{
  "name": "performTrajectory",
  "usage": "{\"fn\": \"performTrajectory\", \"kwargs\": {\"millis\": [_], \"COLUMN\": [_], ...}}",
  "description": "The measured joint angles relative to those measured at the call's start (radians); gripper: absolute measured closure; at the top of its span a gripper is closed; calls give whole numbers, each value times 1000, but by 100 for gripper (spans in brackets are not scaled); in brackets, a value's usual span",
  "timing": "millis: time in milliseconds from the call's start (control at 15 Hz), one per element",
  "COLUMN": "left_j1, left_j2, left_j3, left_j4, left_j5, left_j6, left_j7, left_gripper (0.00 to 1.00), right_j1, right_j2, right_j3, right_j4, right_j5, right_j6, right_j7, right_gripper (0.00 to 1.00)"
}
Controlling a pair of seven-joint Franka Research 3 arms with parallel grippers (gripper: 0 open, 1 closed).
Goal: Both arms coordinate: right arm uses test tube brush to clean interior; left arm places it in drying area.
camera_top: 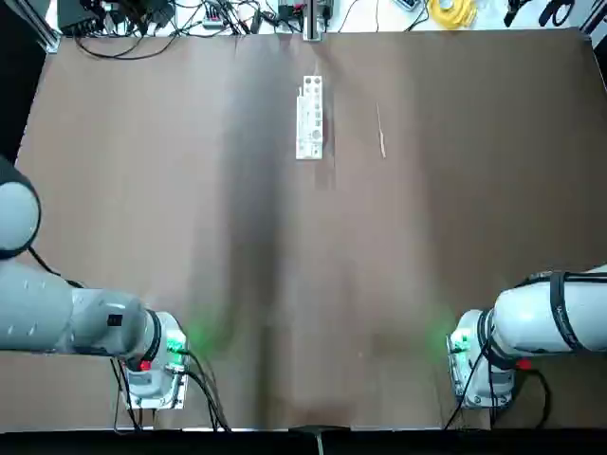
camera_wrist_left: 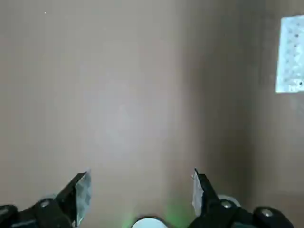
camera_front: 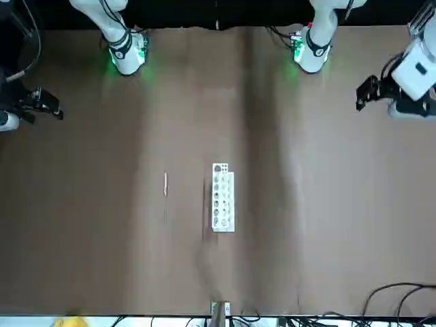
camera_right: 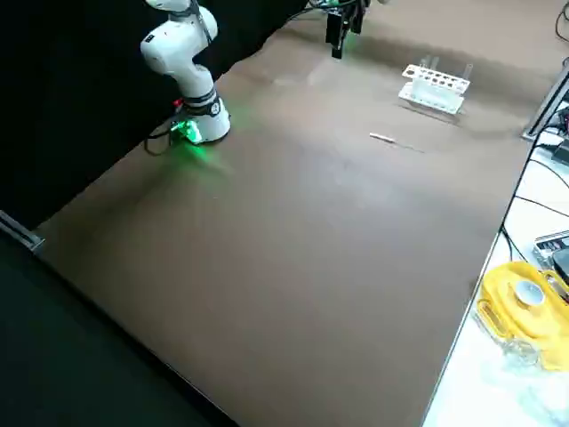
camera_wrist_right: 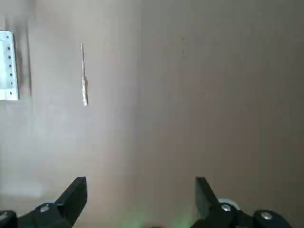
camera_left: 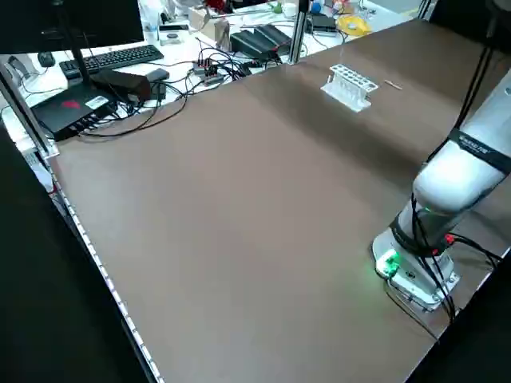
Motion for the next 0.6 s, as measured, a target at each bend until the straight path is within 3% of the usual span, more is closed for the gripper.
{"fn": "performTrajectory", "kwargs": {"millis": [200,600], "left_j1": [-5,-10], "left_j2": [-28,14], "left_j3": [3,3], "left_j4": [-28,-35], "left_j5": [-1,-17], "left_j6": [1,28], "left_j7": [35,42], "left_gripper": [0,0], "right_j1": [0,0], "right_j2": [0,0], "right_j3": [1,0], "right_j4": [-3,7], "right_j5": [0,-1], "right_j6": [0,1], "right_j7": [-1,-1], "right_gripper": [0,0]}}
